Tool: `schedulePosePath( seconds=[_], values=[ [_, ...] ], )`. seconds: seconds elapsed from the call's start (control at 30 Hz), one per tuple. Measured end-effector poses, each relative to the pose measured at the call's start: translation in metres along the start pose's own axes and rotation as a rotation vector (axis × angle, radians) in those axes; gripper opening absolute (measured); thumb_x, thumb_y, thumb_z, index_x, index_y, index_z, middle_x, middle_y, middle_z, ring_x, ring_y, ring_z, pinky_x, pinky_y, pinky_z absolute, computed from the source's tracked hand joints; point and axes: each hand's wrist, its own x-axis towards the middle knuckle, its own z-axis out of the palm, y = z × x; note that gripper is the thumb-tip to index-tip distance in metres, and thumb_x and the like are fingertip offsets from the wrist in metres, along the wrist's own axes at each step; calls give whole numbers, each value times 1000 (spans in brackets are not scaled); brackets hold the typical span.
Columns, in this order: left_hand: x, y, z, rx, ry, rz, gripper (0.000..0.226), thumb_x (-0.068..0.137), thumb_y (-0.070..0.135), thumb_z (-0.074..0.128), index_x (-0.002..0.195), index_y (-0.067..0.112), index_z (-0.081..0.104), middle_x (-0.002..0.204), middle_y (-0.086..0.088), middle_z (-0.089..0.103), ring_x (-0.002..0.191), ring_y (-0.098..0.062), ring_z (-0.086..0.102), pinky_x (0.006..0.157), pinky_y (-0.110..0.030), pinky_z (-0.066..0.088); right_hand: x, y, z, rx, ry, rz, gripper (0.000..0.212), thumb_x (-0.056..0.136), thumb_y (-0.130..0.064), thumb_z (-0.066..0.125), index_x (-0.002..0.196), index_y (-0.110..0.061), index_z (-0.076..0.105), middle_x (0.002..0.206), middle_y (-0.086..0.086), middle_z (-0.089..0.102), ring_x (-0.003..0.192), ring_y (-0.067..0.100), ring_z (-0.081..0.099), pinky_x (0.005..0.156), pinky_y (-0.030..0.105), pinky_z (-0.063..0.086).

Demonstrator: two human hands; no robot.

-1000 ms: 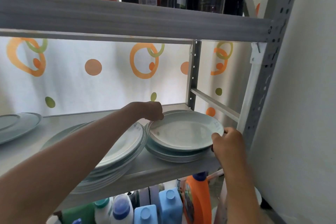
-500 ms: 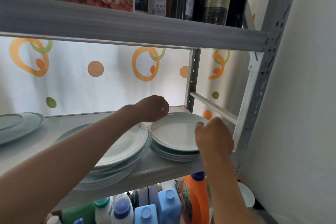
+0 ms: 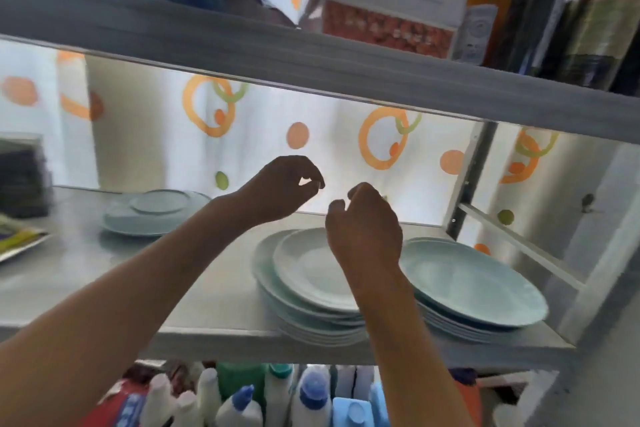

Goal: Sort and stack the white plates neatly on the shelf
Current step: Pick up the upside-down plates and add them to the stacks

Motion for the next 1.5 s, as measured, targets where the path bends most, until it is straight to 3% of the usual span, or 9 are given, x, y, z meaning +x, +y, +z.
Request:
schedulePosePath(
  seconds=[0.2, 0.37, 0.5, 0.57, 0.63, 0.77, 0.9, 1.1, 1.5],
  values=[
    [-77, -88, -77, 75, 201, -372, 20, 91, 12, 55, 94, 13, 74, 104, 0, 71, 98, -14, 62, 89, -25, 42, -33, -107, 69, 115, -233, -154, 31, 92, -20, 45, 121, -11, 52, 117, 9, 64, 112, 29, 59, 87, 32, 43],
    [-128, -148, -110, 87, 312, -590, 23, 93, 14, 50, 100, 12, 72, 108, -5, 72, 104, -23, 63, 88, -28, 44, -42, -153, 144, 157, -420, -174, 24, 91, -14, 44, 112, -6, 53, 111, 12, 65, 107, 32, 60, 76, 29, 37],
    [-135, -186, -110, 119, 405, -752, 31, 93, 15, 50, 121, 10, 62, 128, -15, 59, 119, -31, 54, 100, -34, 39, -26, -156, 206, 190, -383, -15, 35, 90, -12, 43, 122, -4, 51, 123, 14, 59, 116, 31, 55, 88, 32, 42],
    [-131, -199, -104, 145, 435, -914, 40, 94, 21, 46, 132, 10, 50, 135, -22, 48, 123, -38, 47, 103, -40, 37, -15, -151, 228, 220, -315, 107, 40, 88, -10, 42, 127, -2, 49, 130, 15, 51, 122, 30, 48, 101, 35, 39],
    [-125, -209, -99, 129, 425, -1000, 48, 96, 33, 43, 138, 10, 42, 139, -22, 42, 127, -39, 42, 103, -44, 37, -3, -147, 242, 267, -290, 209, 39, 92, -16, 42, 128, -2, 46, 133, 15, 48, 123, 31, 47, 104, 36, 37],
    [-118, -232, -92, 49, 509, -1065, 68, 89, 48, 51, 144, 11, 34, 147, -18, 38, 133, -37, 38, 106, -47, 36, 10, -135, 266, 356, -312, 330, 48, 97, -38, 41, 130, -3, 42, 136, 14, 46, 125, 32, 45, 103, 41, 36],
    [-111, -251, -87, -10, 613, -1215, 88, 75, 60, 66, 134, 1, 39, 138, -23, 47, 127, -41, 45, 102, -47, 38, 21, -125, 286, 314, -279, 324, 53, 97, -47, 37, 129, -5, 45, 135, 13, 49, 125, 30, 46, 105, 41, 35],
    [-107, -261, -83, 205, 486, -1277, 80, 74, 58, 65, 129, 4, 43, 135, -20, 50, 125, -38, 46, 100, -43, 39, 26, -118, 297, 249, -306, 228, 51, 98, -43, 37, 133, -6, 42, 137, 11, 48, 128, 28, 44, 107, 37, 31],
    [-113, -244, -87, -22, 566, -1203, 66, 81, 39, 57, 134, 2, 40, 134, -25, 48, 124, -40, 44, 100, -42, 39, 24, -110, 285, 412, -351, 248, 51, 97, -41, 41, 133, -4, 45, 136, 13, 50, 127, 30, 46, 108, 38, 34]
  ],
)
